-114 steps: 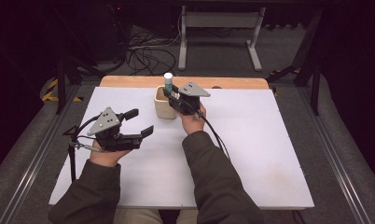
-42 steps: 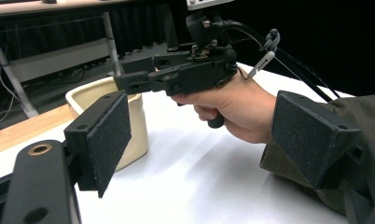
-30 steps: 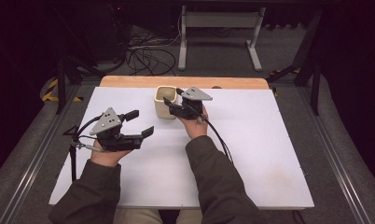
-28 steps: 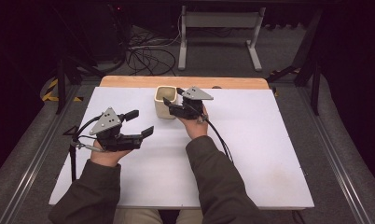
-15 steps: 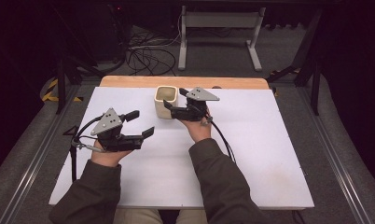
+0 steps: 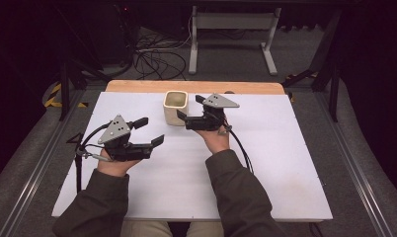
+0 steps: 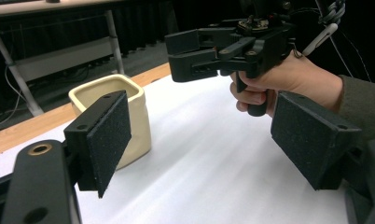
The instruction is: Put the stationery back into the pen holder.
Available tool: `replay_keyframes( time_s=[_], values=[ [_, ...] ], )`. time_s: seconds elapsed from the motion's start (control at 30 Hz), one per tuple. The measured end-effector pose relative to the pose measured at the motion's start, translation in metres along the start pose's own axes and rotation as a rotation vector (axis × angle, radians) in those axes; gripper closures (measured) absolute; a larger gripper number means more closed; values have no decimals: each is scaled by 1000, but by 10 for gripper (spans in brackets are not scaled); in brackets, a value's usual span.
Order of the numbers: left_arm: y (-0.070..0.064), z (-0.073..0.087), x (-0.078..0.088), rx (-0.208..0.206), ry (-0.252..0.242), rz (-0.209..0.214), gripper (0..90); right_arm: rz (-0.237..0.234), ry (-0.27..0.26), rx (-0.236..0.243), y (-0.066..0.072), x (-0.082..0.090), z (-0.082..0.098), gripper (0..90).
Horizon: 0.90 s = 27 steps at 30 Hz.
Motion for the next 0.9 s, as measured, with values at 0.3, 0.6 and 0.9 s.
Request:
replay_keyframes(
  time_s=[0.3,0.6,0.9],
  values=[
    [0,0,0,-7,1,-2,212,-18,-11,-11,1,11,0,53],
    [-2,0,1,-17,4,-1,212,-26,-16,-40,0,21,2,30],
    [-3,1,1,-24,5,-4,211,-38,-22,-63,0,31,5,16]
  ],
)
Point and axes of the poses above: each handheld gripper's, and its own axes: x roughly backward along the jaws, z roughly out of its underside, y roughly to its left, the point moved 2 cm from there along -x, roughly forward along the jaws, and after that the axes turned 6 degrees about x, right-handed, at the moved point
